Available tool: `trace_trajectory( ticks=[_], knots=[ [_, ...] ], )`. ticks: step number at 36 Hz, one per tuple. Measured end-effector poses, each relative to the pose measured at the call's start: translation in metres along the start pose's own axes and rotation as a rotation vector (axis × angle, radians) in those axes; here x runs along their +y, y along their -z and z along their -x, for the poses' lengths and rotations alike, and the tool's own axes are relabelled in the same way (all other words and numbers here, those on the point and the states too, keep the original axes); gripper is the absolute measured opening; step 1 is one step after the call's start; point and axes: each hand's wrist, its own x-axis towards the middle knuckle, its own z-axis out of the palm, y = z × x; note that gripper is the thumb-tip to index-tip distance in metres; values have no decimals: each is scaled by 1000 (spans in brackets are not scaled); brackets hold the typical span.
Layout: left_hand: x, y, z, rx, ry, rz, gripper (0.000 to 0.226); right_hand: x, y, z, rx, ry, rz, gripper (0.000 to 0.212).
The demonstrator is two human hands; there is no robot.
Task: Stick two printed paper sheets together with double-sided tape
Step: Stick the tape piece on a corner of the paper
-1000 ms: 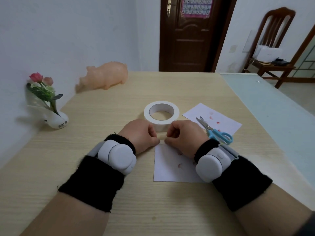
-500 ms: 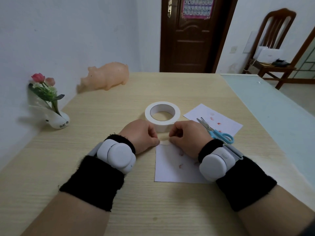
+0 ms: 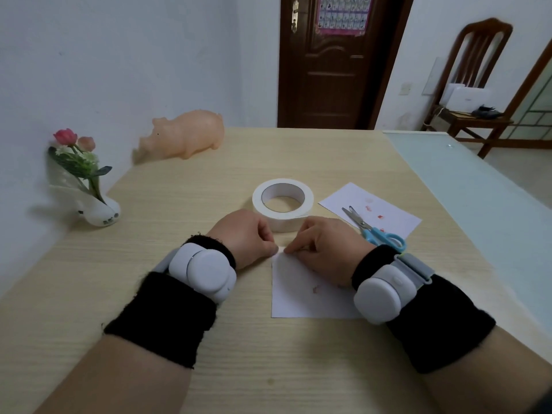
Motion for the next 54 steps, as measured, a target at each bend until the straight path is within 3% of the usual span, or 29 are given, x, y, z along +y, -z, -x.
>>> trace_trajectory(
  ticks=[6, 13, 17, 40, 44, 49, 54],
  knots=[
    [-3, 2, -1, -12, -6, -1, 15, -2, 1, 1, -10, -2, 24, 30],
    [-6, -4, -2, 127, 32, 62, 18, 0, -1, 1, 6, 9, 18, 30],
    [-3, -9, -2, 112, 20, -47, 24, 1, -1, 1, 13, 11, 8, 30],
    [-5, -7, -3, 103, 29, -29, 24, 7, 7, 7, 58, -74, 5, 32],
    [-5, -7, -3, 101, 38, -21, 24, 5, 6, 10, -31, -38, 59, 32],
    [-5, -8, -3, 100, 46, -21, 23, 8, 8, 11, 36, -79, 19, 34],
    [-6, -8, -3, 102, 49, -6, 24, 5, 6, 11, -51, -40, 60, 38]
  ],
)
